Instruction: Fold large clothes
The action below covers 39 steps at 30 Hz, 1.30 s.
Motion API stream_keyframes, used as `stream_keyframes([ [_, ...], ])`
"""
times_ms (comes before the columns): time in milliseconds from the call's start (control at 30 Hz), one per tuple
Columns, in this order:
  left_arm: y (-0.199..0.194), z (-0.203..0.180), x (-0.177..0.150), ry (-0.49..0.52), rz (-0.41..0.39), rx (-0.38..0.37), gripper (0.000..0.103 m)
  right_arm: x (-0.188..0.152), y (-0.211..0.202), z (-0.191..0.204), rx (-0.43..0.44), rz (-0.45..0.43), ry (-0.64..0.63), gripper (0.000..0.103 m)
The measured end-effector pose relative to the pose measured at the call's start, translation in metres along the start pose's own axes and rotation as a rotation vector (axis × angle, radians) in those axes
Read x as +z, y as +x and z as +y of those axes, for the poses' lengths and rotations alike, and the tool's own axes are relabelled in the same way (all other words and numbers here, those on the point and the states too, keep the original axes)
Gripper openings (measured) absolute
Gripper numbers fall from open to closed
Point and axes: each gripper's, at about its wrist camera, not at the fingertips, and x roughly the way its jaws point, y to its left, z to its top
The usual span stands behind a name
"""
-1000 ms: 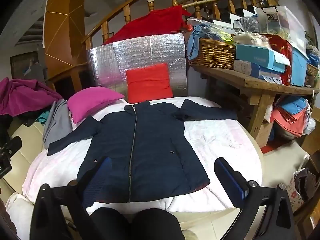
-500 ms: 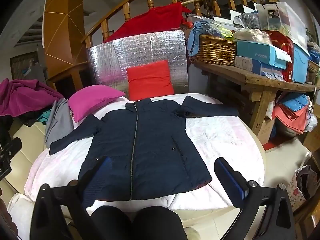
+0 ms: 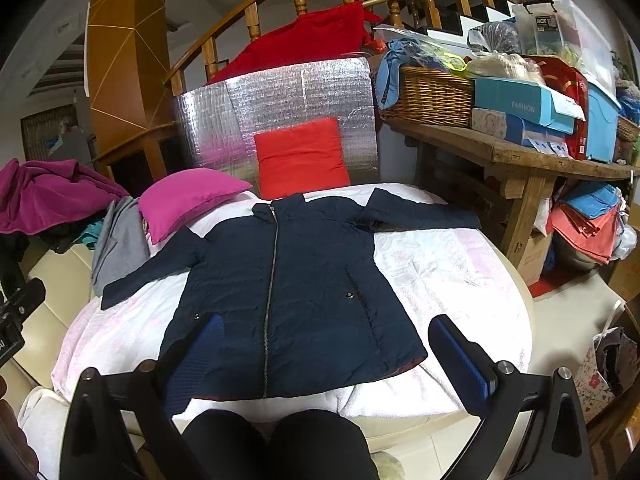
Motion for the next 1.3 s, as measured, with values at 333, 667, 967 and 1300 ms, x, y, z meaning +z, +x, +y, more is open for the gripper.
stream_keyframes([
  [333, -0.0004, 0.0017, -0.001, -0.001, 0.004, 0.0, 0.103, -0.0015, 0.0002, 0.0028, 0.006, 0.008, 0.003, 0.103],
  [667, 0.0007, 0.0018, -0.0016, 0.0, 0.008, 0.002, 0.103, -0.0031, 0.0015, 0.004, 0.016, 0.016, 0.005, 0.103],
  [967, 0.0024, 0.0024, -0.0038, 0.003, 0.014, -0.002, 0.103, -0.0022, 0.0022, 0.0017, 0.024, 0.026, 0.007, 0.103],
  [1300, 0.0028, 0.0013, -0.0043, 0.006, 0.014, 0.0, 0.103, -0.0015, 0.0044, -0.0008, 0.03, 0.036, 0.013, 0.103],
])
